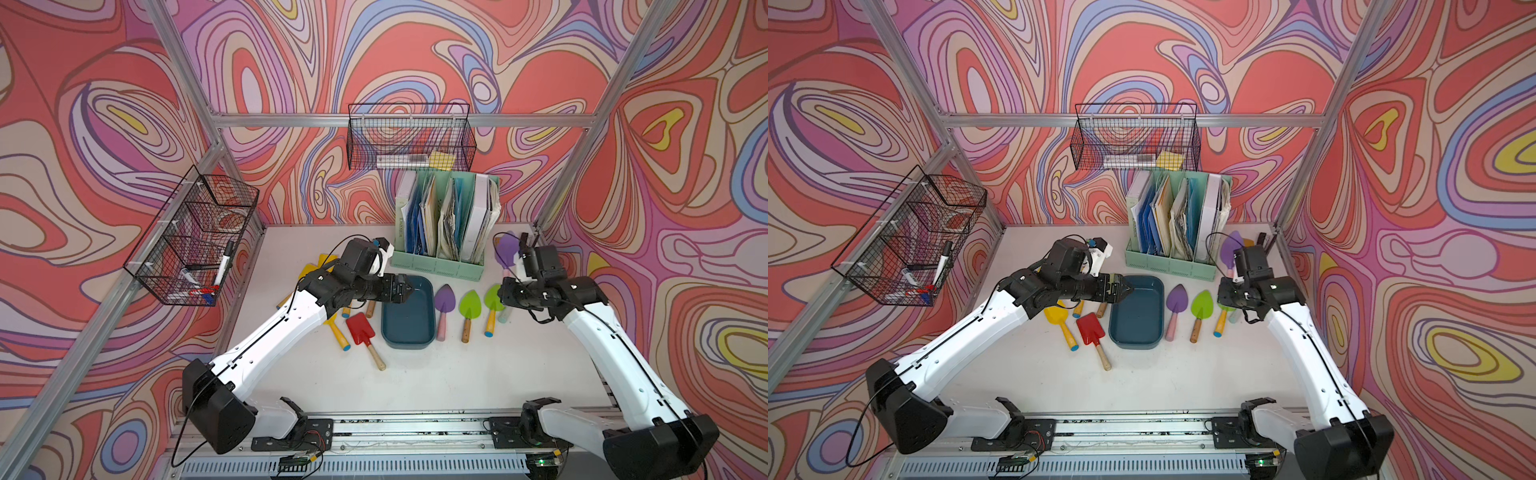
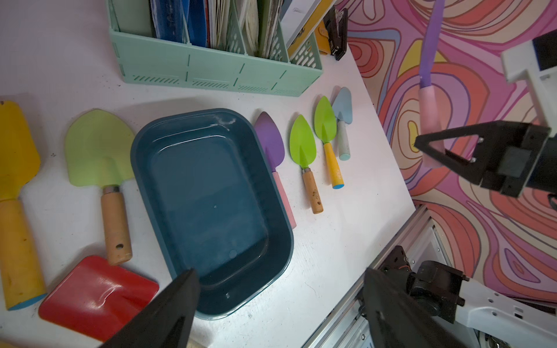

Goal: Put the shovel into the storage box
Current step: Pick up the shovel from the center of the board, then place the shovel in the storage box.

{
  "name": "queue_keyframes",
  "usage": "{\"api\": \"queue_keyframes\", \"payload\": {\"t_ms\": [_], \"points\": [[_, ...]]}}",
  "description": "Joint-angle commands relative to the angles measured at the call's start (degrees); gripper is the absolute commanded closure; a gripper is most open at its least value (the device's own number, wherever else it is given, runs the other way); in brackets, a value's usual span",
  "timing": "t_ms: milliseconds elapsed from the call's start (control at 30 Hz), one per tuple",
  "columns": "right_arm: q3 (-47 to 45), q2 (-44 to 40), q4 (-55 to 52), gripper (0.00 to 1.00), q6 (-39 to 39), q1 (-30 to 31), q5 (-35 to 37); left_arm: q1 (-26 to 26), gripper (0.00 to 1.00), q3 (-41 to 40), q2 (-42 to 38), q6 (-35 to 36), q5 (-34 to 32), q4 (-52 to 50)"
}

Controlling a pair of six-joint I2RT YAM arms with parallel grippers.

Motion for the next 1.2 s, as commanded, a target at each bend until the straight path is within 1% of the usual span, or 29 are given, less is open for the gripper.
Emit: {"api": "queue_keyframes", "payload": {"t_ms": [0,67,167,233,300,500,667,833,967,1067,1167], "points": [[1.9,-1.0,-0.4,1.00,2.1,9.4,1.7,-0.5,0.12,2.5,1.6,-1.8,2.7,3.7],[2.2,0.1,1.1,1.00,3.2,16.7,4.4,-0.5,0.15,3.2,2.5,-2.8,3.5,4.6],[2.5,3.2,2.8,1.00,4.5,25.5,8.5,-0.5,0.21,3.2,3.3,-4.4,4.6,6.4],[2.7,5.3,4.3,1.00,5.2,29.7,10.8,-0.5,0.26,3.0,3.6,-5.5,4.8,7.4],[2.9,6.6,5.4,1.00,5.6,31.7,12.1,-0.5,0.29,2.6,3.5,-6.2,4.0,7.7],[2.8,6.9,8.3,1.00,6.1,32.7,12.2,-0.5,0.38,1.3,2.1,-6.5,0.3,7.8],[2.7,7.6,8.6,1.00,6.2,32.9,10.9,-0.5,0.43,0.2,1.9,-7.3,0.0,9.4],[2.3,8.2,9.6,1.00,6.7,33.8,10.1,-0.5,0.45,-0.8,2.3,-8.4,-0.3,13.0],[2.2,8.4,10.2,1.00,7.0,34.3,9.6,-0.5,0.49,-1.0,2.9,-8.4,-1.7,14.5],[2.2,8.6,10.6,1.00,7.1,34.7,9.0,-0.5,0.53,-0.9,3.4,-8.4,-2.4,15.8],[2.1,9.0,10.7,1.00,7.2,35.0,8.9,-0.5,0.58,-0.8,3.7,-8.7,-2.9,17.1]]}}
